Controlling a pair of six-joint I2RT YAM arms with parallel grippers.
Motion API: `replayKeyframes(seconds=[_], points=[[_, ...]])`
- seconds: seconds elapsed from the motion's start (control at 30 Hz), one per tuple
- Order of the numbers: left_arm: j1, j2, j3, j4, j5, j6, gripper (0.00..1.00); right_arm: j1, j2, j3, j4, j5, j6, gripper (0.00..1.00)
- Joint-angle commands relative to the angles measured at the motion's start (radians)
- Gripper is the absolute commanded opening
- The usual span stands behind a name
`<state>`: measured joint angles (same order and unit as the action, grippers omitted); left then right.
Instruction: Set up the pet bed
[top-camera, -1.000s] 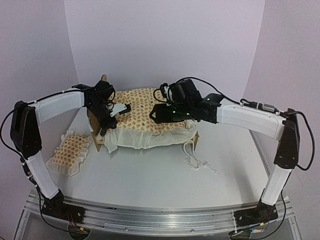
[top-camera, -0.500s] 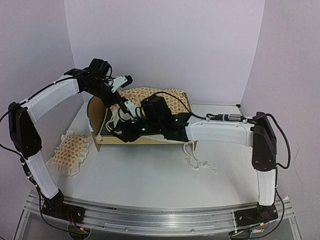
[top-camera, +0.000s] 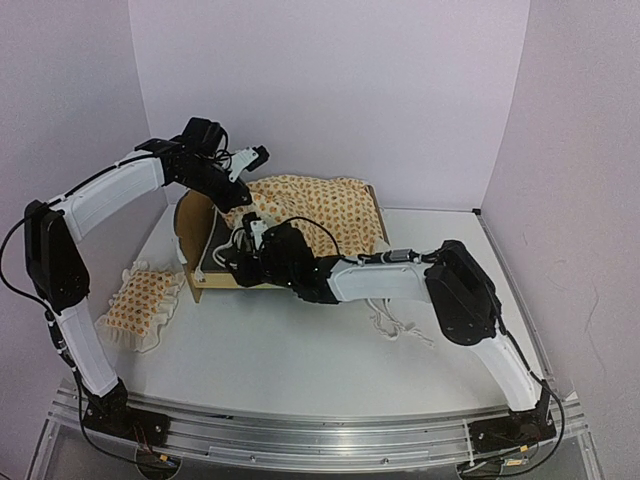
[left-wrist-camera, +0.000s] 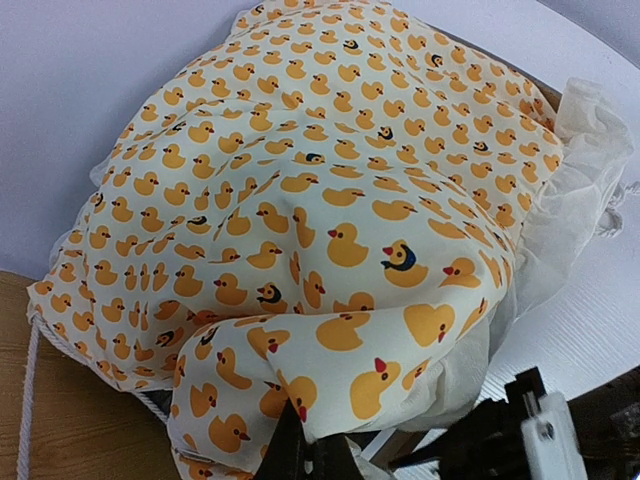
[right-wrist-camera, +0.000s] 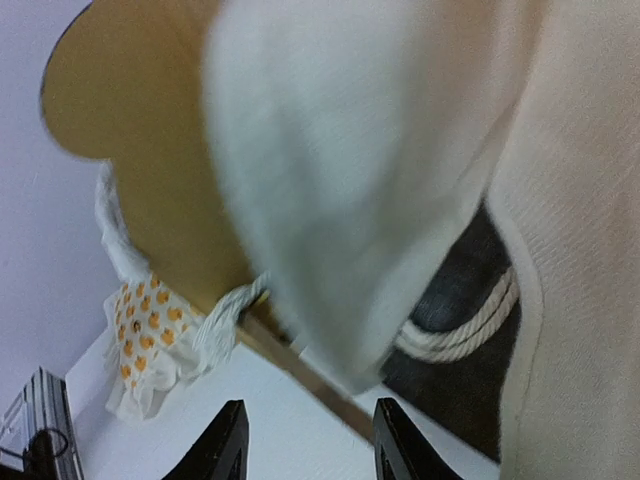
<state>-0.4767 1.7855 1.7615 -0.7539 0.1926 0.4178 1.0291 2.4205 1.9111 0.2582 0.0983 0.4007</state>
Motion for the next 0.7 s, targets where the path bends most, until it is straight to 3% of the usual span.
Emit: replayKeyframes(seconds=[0.0, 0.1, 0.23, 0.27, 0.3, 0.37, 0.4, 0.6, 0.67], points=[[0.004, -0.004, 0.045, 0.061, 0.034, -0.030, 0.00, -0.045, 0.091, 0.166, 0.069, -0.005, 0.070, 0.46], [0.004, -0.003, 0.039, 0.065, 0.033, -0.030, 0.00, -0.061, 0.154, 0.261, 0.070, -0.033, 0.093, 0.55], [0.004, 0.000, 0.038, 0.073, 0.037, -0.034, 0.00, -0.075, 0.230, 0.370, 0.073, -0.068, 0.130, 0.55], [0.005, 0.001, 0.038, 0.073, 0.040, -0.038, 0.00, -0.076, 0.250, 0.414, 0.073, -0.078, 0.135, 0.53], [0.004, 0.003, 0.039, 0.071, 0.043, -0.041, 0.00, -0.076, 0.267, 0.442, 0.074, -0.080, 0.143, 0.44], [0.004, 0.007, 0.033, 0.070, 0.043, -0.041, 0.00, -0.077, 0.284, 0.470, 0.078, -0.074, 0.159, 0.13], [0.004, 0.007, 0.029, 0.070, 0.038, -0.039, 0.00, -0.077, 0.281, 0.471, 0.083, -0.073, 0.160, 0.03], [0.004, 0.013, 0.025, 0.069, 0.018, -0.031, 0.01, -0.082, 0.212, 0.397, 0.128, -0.132, 0.161, 0.00], [0.004, 0.014, 0.036, 0.053, -0.005, -0.022, 0.25, -0.087, 0.176, 0.366, 0.147, -0.146, 0.189, 0.00]])
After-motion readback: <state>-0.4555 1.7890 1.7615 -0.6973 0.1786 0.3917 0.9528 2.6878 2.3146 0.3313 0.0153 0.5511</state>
